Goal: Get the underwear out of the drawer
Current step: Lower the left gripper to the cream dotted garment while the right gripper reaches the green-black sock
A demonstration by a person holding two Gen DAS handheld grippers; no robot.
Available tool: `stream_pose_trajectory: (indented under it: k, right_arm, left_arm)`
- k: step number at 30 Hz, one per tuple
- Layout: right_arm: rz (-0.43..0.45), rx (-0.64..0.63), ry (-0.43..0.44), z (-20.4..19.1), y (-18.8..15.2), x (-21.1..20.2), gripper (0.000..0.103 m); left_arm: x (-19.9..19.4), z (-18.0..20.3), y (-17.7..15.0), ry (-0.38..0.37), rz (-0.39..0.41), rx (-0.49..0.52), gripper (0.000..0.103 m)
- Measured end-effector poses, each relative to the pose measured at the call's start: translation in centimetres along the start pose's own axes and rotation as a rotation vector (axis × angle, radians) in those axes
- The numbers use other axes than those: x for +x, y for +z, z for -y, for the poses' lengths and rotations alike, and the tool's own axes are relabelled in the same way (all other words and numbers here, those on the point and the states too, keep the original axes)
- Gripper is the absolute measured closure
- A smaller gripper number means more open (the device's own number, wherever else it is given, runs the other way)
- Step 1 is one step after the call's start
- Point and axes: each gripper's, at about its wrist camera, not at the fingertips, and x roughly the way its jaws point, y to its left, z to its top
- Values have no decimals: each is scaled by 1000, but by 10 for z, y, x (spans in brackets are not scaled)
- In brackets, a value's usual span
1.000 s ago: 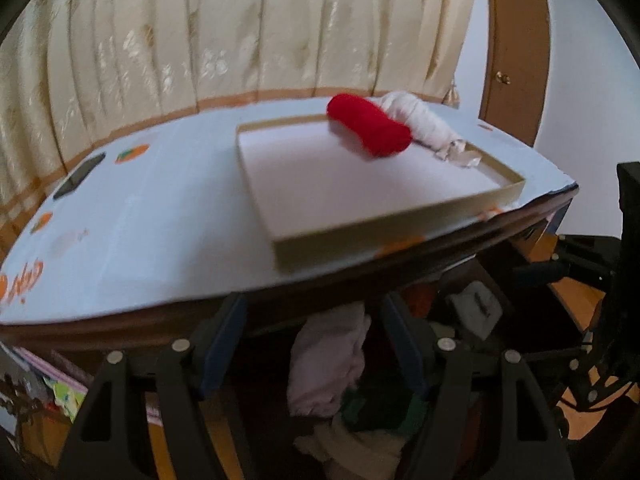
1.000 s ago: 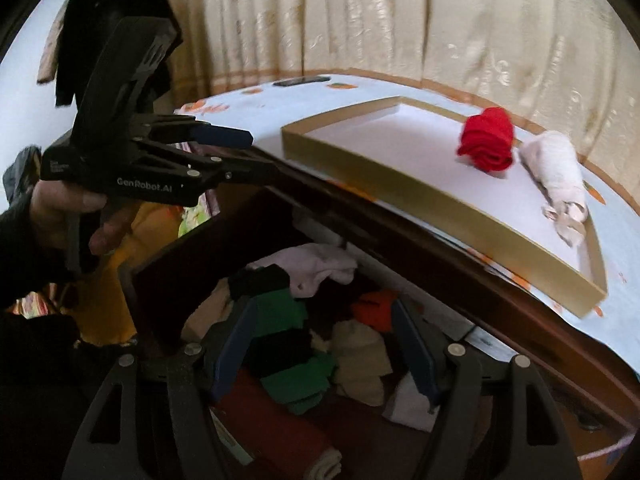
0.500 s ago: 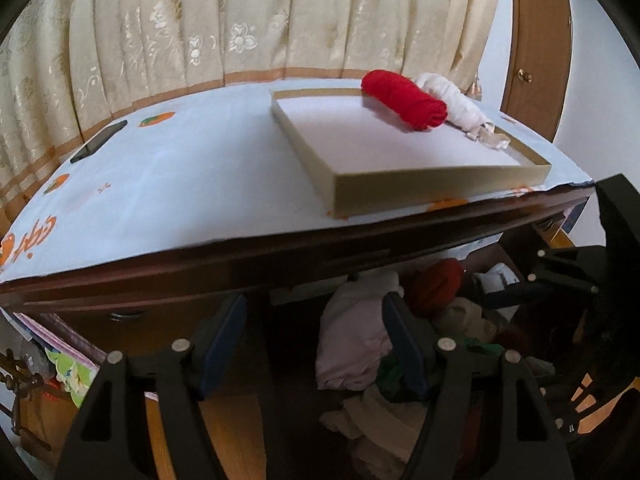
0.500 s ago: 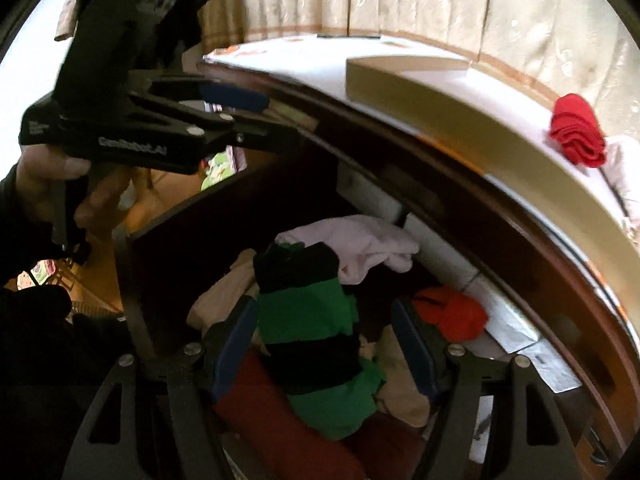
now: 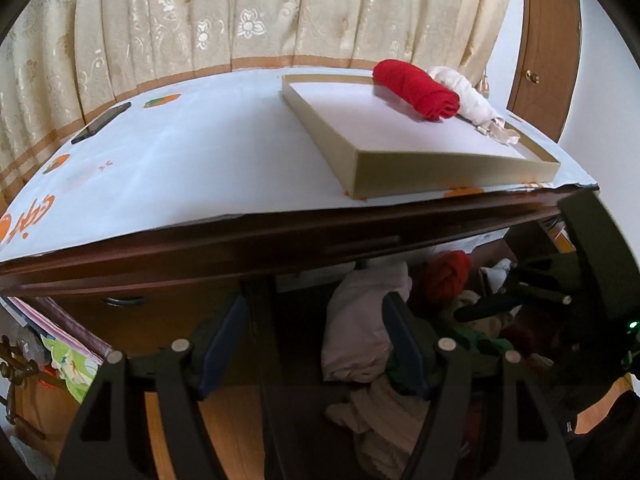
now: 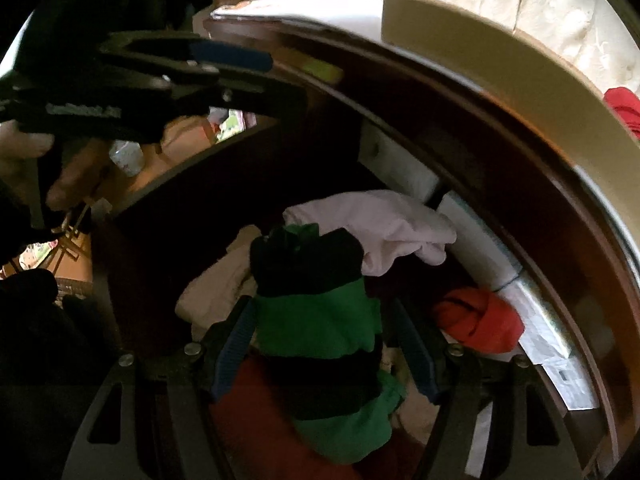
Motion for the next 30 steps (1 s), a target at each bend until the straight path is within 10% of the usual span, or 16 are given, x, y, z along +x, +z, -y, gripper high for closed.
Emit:
stream_pose_trajectory:
  k: [8,15,30]
  right_arm:
    - [-92,-5,30,3,1,22,33]
    - [-62,-23,51,1,-2,14,72]
    - [32,106,-37,35,-33,-35,74]
  left_arm:
    - [5,1,-2,0,-23,11,32]
    - [8,9,-3,-21,-43,46,32]
    - [25,50,-5,-95,-152,221,32]
